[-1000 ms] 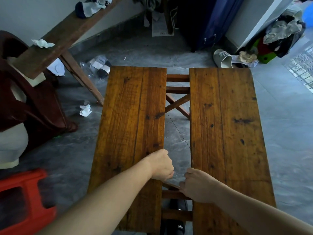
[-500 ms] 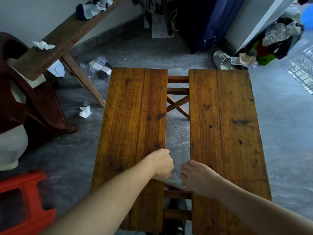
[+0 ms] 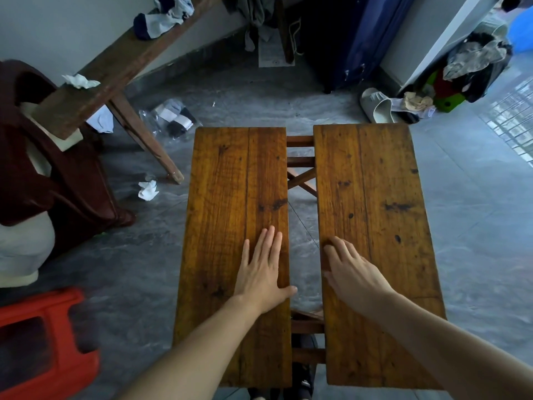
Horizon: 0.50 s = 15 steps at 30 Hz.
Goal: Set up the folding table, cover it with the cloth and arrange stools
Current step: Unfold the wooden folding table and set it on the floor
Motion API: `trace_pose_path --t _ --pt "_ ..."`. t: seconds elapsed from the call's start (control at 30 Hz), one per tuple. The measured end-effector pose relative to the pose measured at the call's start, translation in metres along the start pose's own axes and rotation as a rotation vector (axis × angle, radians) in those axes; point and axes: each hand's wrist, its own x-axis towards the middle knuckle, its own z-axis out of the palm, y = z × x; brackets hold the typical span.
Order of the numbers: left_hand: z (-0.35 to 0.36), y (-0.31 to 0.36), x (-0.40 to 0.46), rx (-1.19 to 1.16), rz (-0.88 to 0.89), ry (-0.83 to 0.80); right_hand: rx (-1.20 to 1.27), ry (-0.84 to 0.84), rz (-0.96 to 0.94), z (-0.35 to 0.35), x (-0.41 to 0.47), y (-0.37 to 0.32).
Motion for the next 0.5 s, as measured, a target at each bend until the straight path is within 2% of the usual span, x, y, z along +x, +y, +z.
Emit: trace_pose_path --t 0.13,0.2,0.3,0.5 --pt "-0.001 -0.011 0.006 -0.020 0.041 -0.051 0.051 -0.135 0.003 -0.005 0.002 0.009" --pt "-0.003 -0.021 0.009 -0.023 0.030 -0.141 0.031 -0.231 0.017 0.000 0.000 0.014" --pt "0.004 -0.037 0.007 -0.011 -0.078 -0.306 0.006 -0.345 0.035 0.013 -0.008 0.021" --pt "0.023 -0.045 -0.006 -0.025 -0.039 -0.231 0.048 -0.447 0.094 0.027 -0.021 0.030"
